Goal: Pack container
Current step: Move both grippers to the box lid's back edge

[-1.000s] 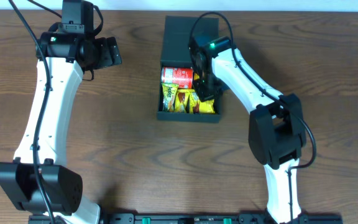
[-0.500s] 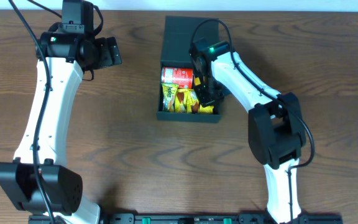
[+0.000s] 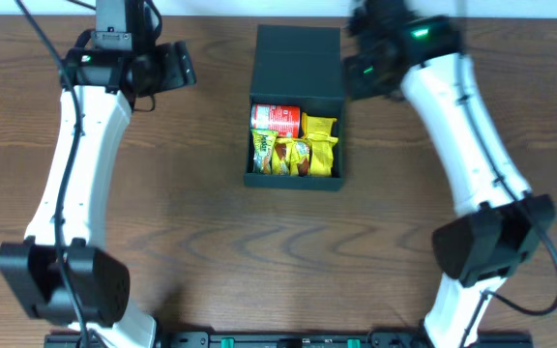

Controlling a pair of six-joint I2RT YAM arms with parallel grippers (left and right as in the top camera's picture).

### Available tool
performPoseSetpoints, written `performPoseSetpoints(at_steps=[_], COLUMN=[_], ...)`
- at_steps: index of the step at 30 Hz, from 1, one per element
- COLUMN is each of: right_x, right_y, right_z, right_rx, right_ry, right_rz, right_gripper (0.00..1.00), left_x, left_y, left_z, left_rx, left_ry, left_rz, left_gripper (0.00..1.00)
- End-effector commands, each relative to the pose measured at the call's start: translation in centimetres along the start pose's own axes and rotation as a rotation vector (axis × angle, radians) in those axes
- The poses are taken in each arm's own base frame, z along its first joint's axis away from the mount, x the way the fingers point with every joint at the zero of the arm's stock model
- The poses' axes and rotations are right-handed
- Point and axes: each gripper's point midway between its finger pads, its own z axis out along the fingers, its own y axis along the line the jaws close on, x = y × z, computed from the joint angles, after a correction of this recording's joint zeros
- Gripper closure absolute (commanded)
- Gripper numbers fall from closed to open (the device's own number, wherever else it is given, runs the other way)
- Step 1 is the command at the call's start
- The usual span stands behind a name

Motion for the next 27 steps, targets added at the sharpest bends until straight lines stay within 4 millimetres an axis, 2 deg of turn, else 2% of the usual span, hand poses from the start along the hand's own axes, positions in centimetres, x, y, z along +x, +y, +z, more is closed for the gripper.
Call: performPoseSetpoints(at_steps=[1, 2, 3, 4, 5, 8, 10, 14, 16, 18, 21, 25, 27], right_x=[-0.1, -0.4, -0.5, -0.5, -0.3, 0.3, 0.6, 0.2, -0.7, -1.7, -2.5, -1.9, -1.7], right_y=[-1.6, -2.3, -3.0, -3.9, -4.6, -7.0, -7.9, -8.7, -9.0, -8.9, -7.5, -6.6, -6.2], right_z=[3.1, 3.8, 4.5, 5.1, 5.6, 7.0, 7.3, 7.3, 7.7, 8.4, 9.8, 12.5, 13.4], right_rx=[-0.227, -0.3, -0.342, -0.364, -0.366, -0.349, -0.338, -0.331, -0.327, -0.357, -0.488, -0.608, -0.661], right_ry=[0.065, 0.066, 0.073, 0.084, 0.094, 0.118, 0.126, 0.105, 0.066, 0.028, 0.014, 0.068, 0.083], right_rz=[0.185, 0.226, 0.259, 0.297, 0.328, 0.389, 0.408, 0.426, 0.408, 0.391, 0.384, 0.46, 0.478], right_gripper=[0.99, 0.99, 0.99, 0.99, 0.98, 0.95, 0.98, 0.99, 0.99, 0.99, 0.99, 0.98, 0.99], left_x=[1.4, 1.6, 1.8, 2.0, 2.2, 2.8, 2.9, 2.0, 1.4, 1.1, 1.2, 2.2, 1.9], left_y=[-1.6, -2.0, -2.6, -3.1, -3.3, -3.1, -3.2, -4.4, -4.7, -4.9, -5.7, -5.5, -5.6], left_z=[4.2, 5.8, 7.1, 8.3, 9.2, 11.5, 12.5, 13.1, 13.4, 13.8, 14.6, 16.4, 17.0], left_rx=[0.135, 0.171, 0.218, 0.258, 0.278, 0.29, 0.297, 0.362, 0.379, 0.388, 0.442, 0.435, 0.446], left_ry=[0.099, 0.115, 0.135, 0.152, 0.164, 0.182, 0.181, 0.159, 0.145, 0.147, 0.173, 0.212, 0.197], left_rz=[-0.085, -0.114, -0.132, -0.152, -0.167, -0.19, -0.186, -0.23, -0.286, -0.352, -0.414, -0.496, -0.504], left_gripper=[0.42, 0.54, 0.75, 0.91, 0.94, 0.94, 0.94, 0.94, 0.94, 0.94, 0.94, 0.94, 0.94])
